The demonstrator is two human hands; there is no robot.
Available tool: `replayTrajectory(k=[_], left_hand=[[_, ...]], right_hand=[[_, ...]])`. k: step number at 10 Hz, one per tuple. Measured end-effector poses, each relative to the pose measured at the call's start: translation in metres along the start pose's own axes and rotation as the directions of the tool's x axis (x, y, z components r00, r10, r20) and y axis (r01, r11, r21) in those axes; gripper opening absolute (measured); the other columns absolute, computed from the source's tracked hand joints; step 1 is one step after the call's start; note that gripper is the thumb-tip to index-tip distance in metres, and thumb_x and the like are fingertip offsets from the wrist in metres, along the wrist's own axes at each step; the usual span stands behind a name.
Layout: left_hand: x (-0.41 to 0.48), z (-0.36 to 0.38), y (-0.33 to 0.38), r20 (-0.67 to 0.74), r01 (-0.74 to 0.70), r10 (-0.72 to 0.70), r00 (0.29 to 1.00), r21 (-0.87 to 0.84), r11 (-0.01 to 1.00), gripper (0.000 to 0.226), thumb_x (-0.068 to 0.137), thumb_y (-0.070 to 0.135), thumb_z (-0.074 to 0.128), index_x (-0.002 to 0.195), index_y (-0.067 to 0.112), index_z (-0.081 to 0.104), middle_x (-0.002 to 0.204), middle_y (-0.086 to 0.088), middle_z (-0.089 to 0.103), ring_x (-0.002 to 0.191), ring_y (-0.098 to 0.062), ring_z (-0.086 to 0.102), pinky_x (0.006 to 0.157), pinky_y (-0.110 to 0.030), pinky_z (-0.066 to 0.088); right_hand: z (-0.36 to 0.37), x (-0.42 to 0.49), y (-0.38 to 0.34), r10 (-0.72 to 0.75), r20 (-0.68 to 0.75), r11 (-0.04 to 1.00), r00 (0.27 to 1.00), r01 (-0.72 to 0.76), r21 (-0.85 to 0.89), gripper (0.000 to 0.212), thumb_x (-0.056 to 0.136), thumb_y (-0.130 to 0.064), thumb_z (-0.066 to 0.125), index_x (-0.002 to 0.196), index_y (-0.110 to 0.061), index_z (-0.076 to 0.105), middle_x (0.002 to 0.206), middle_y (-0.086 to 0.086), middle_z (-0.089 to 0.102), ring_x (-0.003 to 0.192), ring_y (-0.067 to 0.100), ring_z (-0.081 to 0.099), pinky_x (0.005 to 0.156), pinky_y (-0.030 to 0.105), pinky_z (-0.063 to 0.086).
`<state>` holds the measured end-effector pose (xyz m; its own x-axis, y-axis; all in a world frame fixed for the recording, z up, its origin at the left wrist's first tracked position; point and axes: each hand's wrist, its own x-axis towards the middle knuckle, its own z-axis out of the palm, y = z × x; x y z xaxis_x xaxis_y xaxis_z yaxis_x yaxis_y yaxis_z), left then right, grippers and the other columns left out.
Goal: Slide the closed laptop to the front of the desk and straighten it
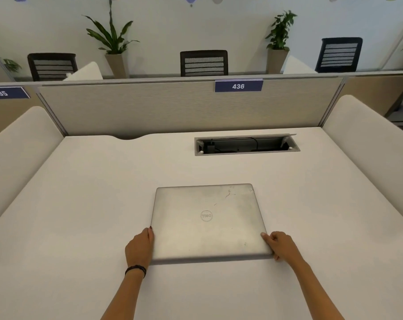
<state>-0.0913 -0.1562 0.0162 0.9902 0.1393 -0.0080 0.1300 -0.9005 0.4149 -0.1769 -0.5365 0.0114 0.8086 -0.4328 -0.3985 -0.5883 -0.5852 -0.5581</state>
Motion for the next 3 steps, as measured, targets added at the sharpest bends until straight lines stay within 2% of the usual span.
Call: replayTrajectory(k=[1,2,3], left_hand=[[0.002,-0.003,0.006,0.017,-0.029,0.029,0.999,-0.014,0.999,0.020,0.098,0.022,0.035,0.090,0.009,0.048,0.064,-0.006,0.053,0.061,-0.025,0.054,0.057,-0.039,0.046],[0.006,-0.005,0.018,0.005,-0.033,0.033,0.999,-0.006,0.999,0.031,0.096,0.020,0.039,0.123,0.007,0.046,0.092,-0.011,0.058,0.085,-0.032,0.060,0.067,-0.039,0.051],[0.015,-0.003,0.027,0.039,-0.104,0.100,0.994,0.110,0.989,0.048,0.096,0.016,0.041,0.142,0.011,0.031,0.117,-0.017,0.054,0.095,-0.029,0.056,0.069,-0.040,0.054]], right_hand=[[-0.009,0.009,-0.013,-0.008,-0.020,0.994,1.000,0.006,-0.108,0.036,0.090,-0.046,0.047,0.073,-0.015,0.046,0.070,0.003,0.061,0.059,0.020,0.058,0.057,0.029,0.044],[-0.014,0.023,-0.032,-0.076,-0.081,0.995,0.994,0.070,-0.077,0.029,0.090,-0.036,0.052,0.103,-0.011,0.050,0.096,0.009,0.059,0.083,0.024,0.056,0.069,0.031,0.043],[-0.021,0.030,-0.053,-0.146,-0.142,0.989,0.979,0.148,0.010,0.046,0.091,-0.028,0.055,0.129,-0.008,0.040,0.126,0.019,0.047,0.113,0.035,0.051,0.088,0.039,0.043]])
